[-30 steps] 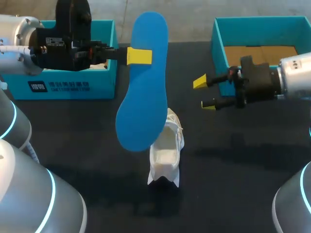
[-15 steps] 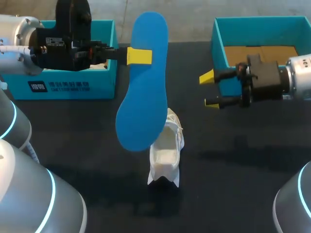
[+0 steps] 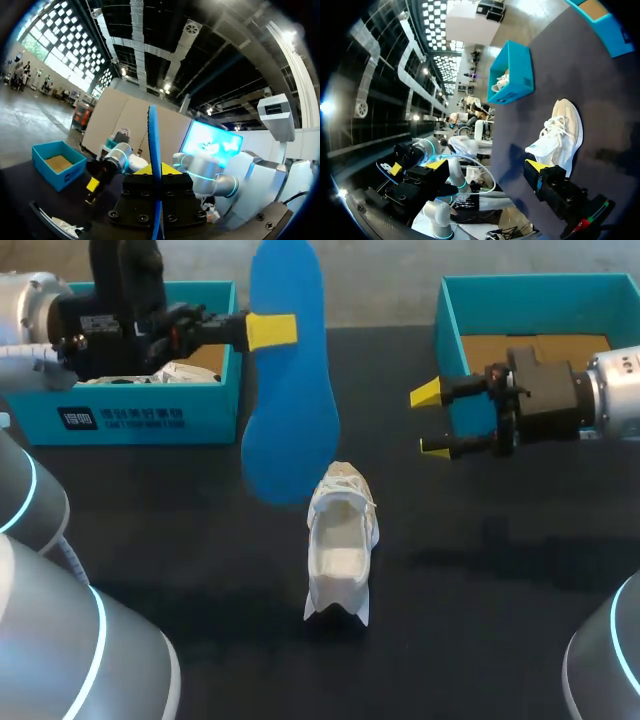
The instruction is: Take the shoe out of the shoebox, open the shoe tongue, remove and reinsert the insole, then place the shoe into the shoebox
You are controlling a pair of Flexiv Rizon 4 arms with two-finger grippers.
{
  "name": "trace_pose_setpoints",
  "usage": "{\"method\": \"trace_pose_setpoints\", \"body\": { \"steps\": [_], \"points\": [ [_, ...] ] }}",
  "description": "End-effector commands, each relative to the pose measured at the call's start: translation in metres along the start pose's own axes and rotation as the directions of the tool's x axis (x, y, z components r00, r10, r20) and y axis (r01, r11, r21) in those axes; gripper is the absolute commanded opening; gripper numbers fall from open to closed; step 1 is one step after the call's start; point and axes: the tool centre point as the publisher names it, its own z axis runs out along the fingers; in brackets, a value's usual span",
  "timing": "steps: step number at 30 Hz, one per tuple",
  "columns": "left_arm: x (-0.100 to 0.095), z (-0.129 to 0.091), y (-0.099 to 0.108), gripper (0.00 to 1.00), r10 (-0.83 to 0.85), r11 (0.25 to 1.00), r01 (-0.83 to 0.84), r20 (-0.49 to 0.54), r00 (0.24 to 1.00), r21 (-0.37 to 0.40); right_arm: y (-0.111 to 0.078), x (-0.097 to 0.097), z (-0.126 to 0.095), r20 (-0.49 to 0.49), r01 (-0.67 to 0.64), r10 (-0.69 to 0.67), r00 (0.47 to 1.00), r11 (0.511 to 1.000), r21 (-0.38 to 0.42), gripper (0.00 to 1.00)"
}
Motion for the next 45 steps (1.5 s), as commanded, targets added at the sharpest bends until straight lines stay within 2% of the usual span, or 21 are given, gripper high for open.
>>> {"method": "trace_pose_setpoints", "body": {
  "steps": [1,6,11,18,20,37,39,40,41,42,43,45],
  "points": [
    [-0.01,-0.004,-0.001,0.0,0.199,0.98,-0.199,-0.01,0.98,0.015,0.0,0.0,0.002,0.002,-0.001,0.001,1.0,1.0,-0.002,1.0],
    [-0.017,-0.005,0.002,0.0,0.454,0.891,-0.454,-0.015,0.891,-0.013,0.0,0.0,0.002,0.002,-0.001,0.001,1.0,1.0,-0.002,1.0],
    [-0.017,-0.01,0.009,0.0,0.642,0.767,-0.642,-0.031,0.766,0.018,0.0,0.0,0.002,0.002,-0.001,0.001,1.0,1.0,-0.002,1.0],
    [-0.012,-0.012,0.013,0.0,0.844,0.534,-0.845,-0.029,0.535,-0.037,0.0,0.0,0.002,0.002,-0.001,0.001,1.0,1.0,-0.002,1.0],
    [-0.014,-0.011,0.017,0.0,0.923,0.381,-0.919,-0.021,0.385,-0.1,0.0,0.0,0.002,0.002,-0.001,0.001,1.0,1.0,-0.002,1.0],
    [-0.014,-0.011,0.017,0.0,0.923,0.381,-0.919,-0.021,0.385,-0.1,0.0,0.0,0.002,0.002,-0.001,0.001,1.0,1.0,-0.002,1.0],
    [-0.019,-0.008,0.021,0.0,0.954,0.291,-0.952,-0.039,0.296,-0.1,0.0,0.0,0.002,0.002,-0.001,0.001,1.0,1.0,-0.002,1.0],
    [-0.023,-0.008,0.025,0.0,0.961,0.269,-0.958,-0.042,0.274,-0.095,0.0,0.0,0.002,0.002,-0.001,0.001,1.0,1.0,-0.002,1.0],
    [-0.025,-0.008,0.027,0.0,0.967,0.246,-0.967,-0.046,0.249,-0.073,0.0,0.0,0.002,0.002,-0.001,0.001,1.0,1.0,-0.002,1.0],
    [-0.026,-0.008,0.029,0.0,0.98,0.188,-0.982,-0.056,0.189,-0.026,0.0,0.0,0.002,0.002,-0.001,0.001,1.0,1.0,-0.002,1.0],
    [-0.028,-0.008,0.033,0.0,0.981,0.183,-0.983,-0.061,0.184,-0.019,0.0,0.0,0.002,0.002,-0.001,0.001,1.0,1.0,-0.002,1.0],
    [-0.03,-0.007,0.04,0.0,0.994,0.082,-0.996,-0.069,0.08,0.038,0.0,0.0,0.002,0.002,-0.001,0.001,1.0,1.0,-0.002,1.0]
  ]
}}
